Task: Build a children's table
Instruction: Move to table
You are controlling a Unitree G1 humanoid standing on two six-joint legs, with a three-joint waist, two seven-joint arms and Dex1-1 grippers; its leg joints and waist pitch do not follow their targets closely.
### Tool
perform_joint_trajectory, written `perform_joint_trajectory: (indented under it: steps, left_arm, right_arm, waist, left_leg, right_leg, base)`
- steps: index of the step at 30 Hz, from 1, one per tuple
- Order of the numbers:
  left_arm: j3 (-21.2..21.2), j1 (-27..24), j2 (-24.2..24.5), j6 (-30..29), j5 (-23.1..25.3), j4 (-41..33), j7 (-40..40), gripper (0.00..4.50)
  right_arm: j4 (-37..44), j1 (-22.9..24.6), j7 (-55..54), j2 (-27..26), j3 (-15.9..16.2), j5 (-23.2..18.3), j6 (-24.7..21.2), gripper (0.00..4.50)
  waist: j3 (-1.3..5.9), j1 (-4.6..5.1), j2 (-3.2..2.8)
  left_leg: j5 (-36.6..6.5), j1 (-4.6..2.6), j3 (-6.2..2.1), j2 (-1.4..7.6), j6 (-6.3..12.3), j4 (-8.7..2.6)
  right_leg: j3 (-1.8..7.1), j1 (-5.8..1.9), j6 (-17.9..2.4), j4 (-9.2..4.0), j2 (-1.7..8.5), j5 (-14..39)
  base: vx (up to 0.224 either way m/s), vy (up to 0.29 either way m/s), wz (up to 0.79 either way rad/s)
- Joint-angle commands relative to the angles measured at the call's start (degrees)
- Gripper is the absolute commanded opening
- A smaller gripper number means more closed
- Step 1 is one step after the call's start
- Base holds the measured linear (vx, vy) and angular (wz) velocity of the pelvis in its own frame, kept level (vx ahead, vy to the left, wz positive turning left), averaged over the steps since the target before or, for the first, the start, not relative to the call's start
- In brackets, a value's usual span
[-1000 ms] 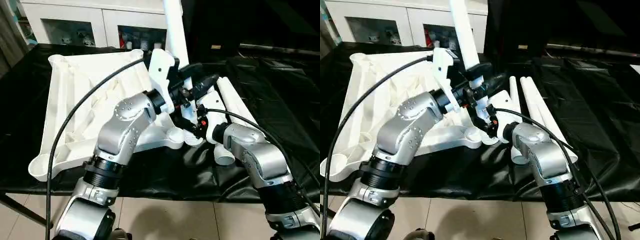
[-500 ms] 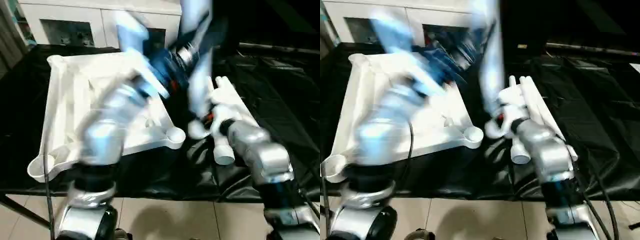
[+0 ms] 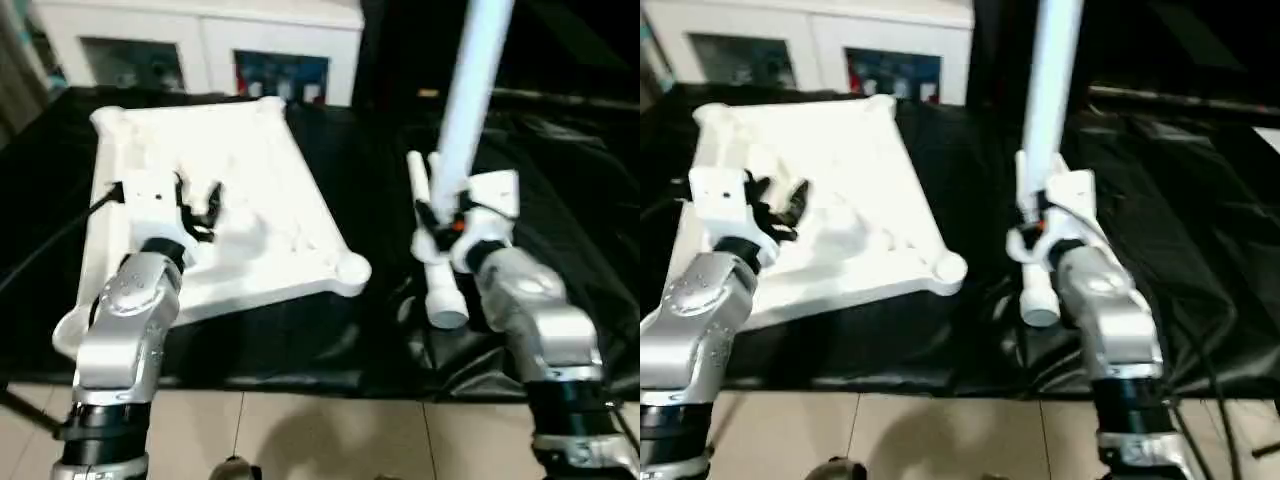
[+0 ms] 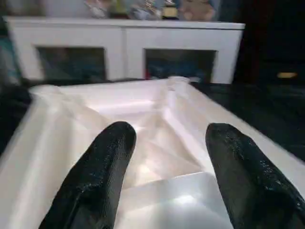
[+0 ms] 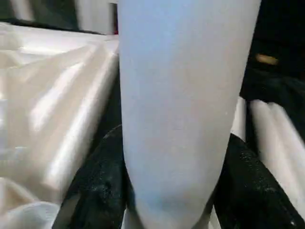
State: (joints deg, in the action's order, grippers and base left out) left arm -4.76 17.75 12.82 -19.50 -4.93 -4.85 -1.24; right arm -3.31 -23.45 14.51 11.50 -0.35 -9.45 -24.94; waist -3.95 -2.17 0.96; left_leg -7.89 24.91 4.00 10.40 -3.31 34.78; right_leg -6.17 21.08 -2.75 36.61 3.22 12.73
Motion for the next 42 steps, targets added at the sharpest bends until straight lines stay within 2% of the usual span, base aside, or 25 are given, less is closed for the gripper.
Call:
perform_joint_trajectory:
  steps: [1, 2, 4, 5, 6, 7, 9, 12, 18, 19, 20, 21, 24, 25, 26, 29, 30, 31, 32, 33, 35, 36, 37, 39, 42]
  left_arm:
    - [2.1, -0.4, -1.3, 0.9, 3.7, -0.6, 0.5, 2.92]
    - [2.2, -0.5, -2.1, 0.3, 3.3, -0.5, 0.6, 2.92]
    - [3.6, -0.4, -1.7, -0.2, 4.3, -0.3, 2.0, 2.92]
    - [4.5, 0.0, -0.8, -0.2, 4.0, 0.5, 2.2, 2.92]
    - [4.7, 0.2, -0.5, 0.0, 4.0, 0.9, 2.0, 2.92]
    - [4.9, 0.5, -0.1, 0.2, 3.6, 1.7, 1.5, 2.92]
    - [4.2, 0.7, -0.6, -0.2, 2.7, 2.3, 0.6, 2.92]
    - [4.7, 0.9, -1.1, 1.2, 3.4, 2.6, -2.6, 2.92]
    - [5.4, 1.2, -0.2, 0.9, 3.0, 2.2, -3.8, 2.92]
    - [5.4, 1.3, 0.3, 0.9, 2.3, 2.7, -4.1, 2.92]
    - [5.2, 1.5, 0.3, 1.0, 2.2, 3.0, -4.5, 2.92]
    - [5.3, 1.6, 0.5, 1.0, 2.6, 3.3, -4.8, 2.92]
    - [5.1, 1.8, 0.5, 1.0, 2.8, 3.5, -6.0, 2.92]
    - [5.1, 1.8, 0.4, 1.1, 2.6, 3.7, -6.5, 2.92]
    - [5.0, 1.8, 0.3, 1.2, 2.5, 3.9, -6.8, 2.92]
    - [5.3, 1.6, 0.6, 1.3, 2.0, 4.2, -7.9, 2.92]
    - [5.4, 1.6, 0.7, 1.4, 1.8, 4.2, -8.3, 2.92]
    - [5.5, 1.4, 0.9, 1.4, 1.6, 4.2, -8.6, 2.92]
    - [5.5, 1.2, 1.2, 1.4, 1.0, 4.2, -9.0, 2.92]
    - [5.5, 1.1, 1.4, 1.4, 0.7, 4.3, -9.4, 2.92]
    - [5.4, 1.0, 1.5, 1.5, 0.6, 4.4, -9.7, 2.92]
    - [5.1, 0.6, 1.6, 1.6, -0.1, 4.4, -10.8, 2.92]
    - [4.8, -0.7, 1.5, 2.8, -2.6, 3.7, -14.8, 2.92]
    - [5.2, -2.1, 1.9, 2.5, -4.9, 2.8, -18.7, 2.92]
    - [7.0, -5.7, 5.2, 6.6, -9.1, 0.7, -29.1, 2.92]
  right_arm:
    - [1.4, 0.5, 0.9, 0.1, 0.7, -0.2, 1.4, 1.90]
    - [1.4, 0.9, 0.9, -0.3, 1.0, 0.3, 2.1, 1.90]
    - [1.6, 1.3, 1.4, -1.6, 0.7, -0.6, 1.3, 1.90]
    - [2.4, 1.9, 2.4, -2.1, 1.1, -1.4, 1.2, 1.90]
    - [2.7, 2.2, 2.7, -2.1, 1.3, -1.7, 1.3, 1.90]
    - [3.2, 2.8, 2.9, -2.4, 1.4, -2.2, 1.2, 1.90]
    - [3.4, 3.0, 2.6, -2.5, 1.6, -2.0, 1.2, 1.90]
    - [3.2, 3.8, 2.7, -2.4, 1.9, -1.9, 1.8, 1.90]
    - [2.2, 3.4, 2.5, -3.2, 2.7, -1.0, 2.1, 1.90]
    - [1.9, 3.3, 2.5, -3.8, 2.9, -1.2, 2.3, 1.90]
    - [1.7, 3.3, 2.5, -4.1, 2.9, -1.4, 2.4, 1.90]
    - [1.7, 3.3, 2.4, -4.1, 2.9, -1.3, 2.8, 1.90]
    - [1.7, 3.3, 2.2, -4.0, 2.7, -1.1, 3.1, 1.90]
    - [1.5, 3.2, 2.2, -4.1, 2.5, -1.1, 3.1, 1.90]
    - [1.3, 3.0, 2.1, -4.1, 2.4, -1.0, 3.3, 1.90]
    - [1.3, 3.0, 1.8, -4.0, 2.4, -0.7, 2.6, 1.90]
    - [1.4, 3.1, 1.7, -4.0, 2.4, -0.8, 2.3, 1.90]
    - [1.6, 3.2, 1.3, -4.0, 2.3, -0.8, 1.5, 1.90]
    - [2.1, 3.4, 1.3, -4.2, 2.1, -1.0, 1.0, 1.90]
    - [2.5, 3.6, 1.3, -4.1, 2.1, -1.0, 0.9, 1.90]
    - [2.8, 3.7, 1.3, -4.0, 2.2, -0.9, 1.1, 1.90]
    - [3.2, 3.8, 1.3, -3.7, 2.4, -0.6, 1.4, 1.90]
    - [4.0, 4.0, 1.8, -3.4, 2.6, -0.7, 1.8, 1.90]
    - [4.4, 4.1, 2.3, -3.2, 2.7, -0.9, 1.7, 1.90]
    - [5.4, 4.0, 5.1, -2.1, 3.4, -1.4, 1.7, 1.90]
  waist:
    - [4.31, 1.66, -2.82]
    - [4.13, 1.69, -2.40]
    - [3.55, 0.76, -1.12]
    - [3.37, -0.32, 0.97]
    - [3.15, -1.94, 1.87]
    - [2.62, -4.11, 1.95]
    - [4.29, -4.83, 1.47]
    - [5.05, -4.07, 0.18]
    - [2.04, -3.51, -1.28]
    - [2.31, -2.63, -4.46]
    - [1.23, -1.01, -3.48]
    - [2.28, -1.50, -4.47]
    - [2.46, -0.61, -2.61]
    - [2.89, -3.22, -0.60]
    - [3.75, -5.52, -0.48]
    - [5.13, -5.46, -1.28]
    - [6.14, -4.57, -3.41]
    - [6.94, -1.84, -5.01]
    - [6.94, -0.52, -6.53]
    - [7.22, -0.48, -4.44]
    - [6.52, -0.71, -2.72]
    - [5.93, -0.98, -1.06]
    - [5.24, -2.26, 2.43]
    - [5.74, -4.00, 2.07]
    - [6.09, -1.90, 0.29]
  left_leg:
    - [-27.4, -4.77, -10.31, 6.28, 7.58, -9.26]
    - [-28.1, -4.03, -10.75, 4.97, 7.98, -9.54]
    - [-30.1, -3.62, -4.72, 6.47, 6.98, -9.02]
    - [-26.3, -2.81, 0.76, -0.97, 5.19, -1.86]
    - [-21.3, -4.04, 3.92, -3.41, 5.04, 6.61]
    - [-8.6, 0.67, 3.08, -1.72, 3.87, 5.93]
    - [-8.5, -1.24, 2.51, -0.35, 3.63, 1.00]
    - [-5.4, -3.52, 1.85, 2.01, 5.19, -1.72]
    - [-25.4, -4.26, 2.29, 1.24, 3.78, -0.04]
    - [-31.6, -8.52, 2.11, 4.25, 0.82, -1.73]
    - [-39.2, -9.18, 0.82, 5.64, -0.28, -3.58]
    - [-50.9, -9.57, -2.38, 10.65, -1.37, -9.72]
    - [-48.4, -12.69, -0.74, 7.21, 0.61, -8.29]
    - [-27.6, -6.05, 4.63, -0.18, 2.62, -2.06]
    - [-11.9, -3.12, 3.83, -0.15, 6.33, 2.47]
    - [0.2, 0.90, 3.10, -0.42, 8.58, 1.80]
    - [6.3, -1.41, 2.99, 0.64, 8.45, -1.21]
    - [14.4, -9.23, -2.53, 4.71, 17.73, -1.97]
    - [12.7, -15.93, -3.79, 10.29, 16.91, -1.73]
    - [18.7, -15.86, -3.89, 12.87, 13.94, -1.77]
    - [19.6, -14.13, 1.29, 10.66, 11.94, -2.37]
    - [16.5, -11.39, -0.55, 7.80, 17.85, -3.75]
    - [-5.8, -6.15, 6.37, -3.73, 15.46, 0.34]
    - [-6.5, -1.65, 2.91, -2.41, 9.04, 4.74]
    - [16.3, -1.74, 2.26, -1.06, 3.18, -0.99]
  right_leg:
    - [0.01, 0.77, -12.6, 3.67, -0.21, 9.8]
    - [0.69, 0.47, -12.3, 3.94, -0.14, 10.2]
    - [3.15, 0.53, -12.0, 2.14, 2.03, 7.3]
    - [5.07, 0.84, -16.0, -6.04, 4.38, 12.9]
    - [4.89, 1.86, -15.9, -9.46, 7.32, 23.3]
    - [8.24, -2.49, -4.1, -8.38, 9.32, 34.0]
    - [8.13, -3.47, 5.9, -6.13, 7.38, 24.4]
    - [4.85, -2.31, 5.6, -5.11, 4.06, 6.4]
    - [-4.77, -7.21, 1.7, -12.38, 10.13, 50.2]
    - [-4.57, -5.57, 1.7, -11.33, 7.12, 44.4]
    - [-6.27, -4.39, 1.6, -9.57, 5.26, 39.0]
    - [-1.81, -5.16, -1.0, 1.19, 2.81, 18.1]
    - [2.29, -1.33, -3.6, -0.66, 3.98, 10.8]
    - [7.33, -7.91, -7.6, -7.68, 7.95, 21.1]
    - [10.30, -10.61, -7.8, -9.24, 11.03, 26.6]
    - [6.90, -12.14, -6.9, -6.62, 6.46, 8.2]
    - [2.99, -10.49, -4.1, -4.70, 2.97, -0.7]
    - [0.22, -4.11, 0.2, 1.27, -0.52, -2.9]
    - [2.03, 3.68, 1.4, 3.40, 1.15, 7.5]
    - [2.66, 5.04, 4.3, 6.32, 2.98, 8.1]
    - [2.48, 7.36, 5.4, 6.76, 4.01, -0.1]
    - [2.86, 5.47, 5.7, 5.91, 3.74, -2.8]
    - [7.10, -1.12, 0.5, -3.30, 4.75, -5.1]
    - [12.09, -6.93, -6.8, -4.98, 11.99, -1.4]
    - [5.56, -3.97, -7.8, 1.06, 4.13, -43.8]
  base:
    - [-0.006, -0.096, 0.55]
    - [-0.007, -0.146, 0.54]
    - [-0.005, -0.238, 0.40]
    - [-0.049, -0.255, 0.26]
    - [-0.012, -0.187, 0.02]
    - [-0.012, -0.187, 0.02]
    - [-0.016, -0.153, 0.06]
    - [-0.039, -0.112, 0.14]
    - [0.007, -0.007, 0.35]
    - [0.050, 0.052, 0.47]
    - [0.028, 0.053, 0.23]
    - [0.000, 0.000, 0.00]
    - [0.075, -0.006, 0.05]
    - [0.121, -0.031, 0.08]
    - [0.141, -0.045, 0.06]
    - [0.156, -0.018, 0.06]
    - [0.183, 0.020, -0.04]
    - [0.183, 0.020, -0.04]
    - [0.248, 0.004, -0.14]
    - [0.201, -0.014, -0.39]
    - [0.157, -0.011, -0.48]
    - [0.071, -0.041, -0.21]
    - [0.071, -0.041, -0.21]
    - [0.106, -0.068, 0.04]
    - [0.057, -0.045, -0.05]
